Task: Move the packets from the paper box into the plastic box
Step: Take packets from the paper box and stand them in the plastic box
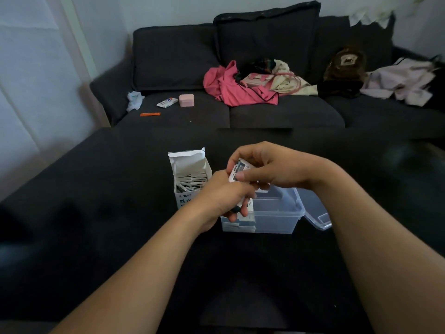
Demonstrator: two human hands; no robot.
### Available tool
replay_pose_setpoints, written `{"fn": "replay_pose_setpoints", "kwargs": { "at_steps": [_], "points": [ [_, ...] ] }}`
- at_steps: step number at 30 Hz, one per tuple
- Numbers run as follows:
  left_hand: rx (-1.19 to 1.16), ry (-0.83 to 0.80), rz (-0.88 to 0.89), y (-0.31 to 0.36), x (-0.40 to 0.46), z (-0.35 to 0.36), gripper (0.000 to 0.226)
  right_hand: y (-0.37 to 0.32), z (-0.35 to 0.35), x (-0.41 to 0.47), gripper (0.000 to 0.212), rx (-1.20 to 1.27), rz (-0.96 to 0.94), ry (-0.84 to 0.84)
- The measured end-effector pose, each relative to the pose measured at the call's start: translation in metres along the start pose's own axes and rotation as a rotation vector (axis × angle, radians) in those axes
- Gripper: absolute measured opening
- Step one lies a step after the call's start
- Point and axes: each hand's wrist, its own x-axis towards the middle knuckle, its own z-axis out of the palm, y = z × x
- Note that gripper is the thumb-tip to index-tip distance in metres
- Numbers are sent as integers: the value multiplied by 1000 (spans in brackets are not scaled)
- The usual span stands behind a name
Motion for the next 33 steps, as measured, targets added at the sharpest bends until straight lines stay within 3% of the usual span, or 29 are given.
{"fn": "replay_pose_setpoints", "kwargs": {
  "at_steps": [4,7,11,21,26,33],
  "points": [
    [39,41,16,-5,3,2,11,4,-2,2,24,56,37,-60],
    [151,141,37,-7,6,3,26,4,-1,5,26,43,52,-82],
    [99,194,56,-7,5,5,36,5,1,6,20,57,29,-28],
    [146,-21,25,4,-5,-10,39,21,-28,-5,20,200,148,69],
    [440,178,230,-9,0,-34,14,35,-43,-2,21,-63,404,-13],
    [952,8,206,-13,-4,-30,38,50,-5,40,22,-389,645,-284]
  ]
}}
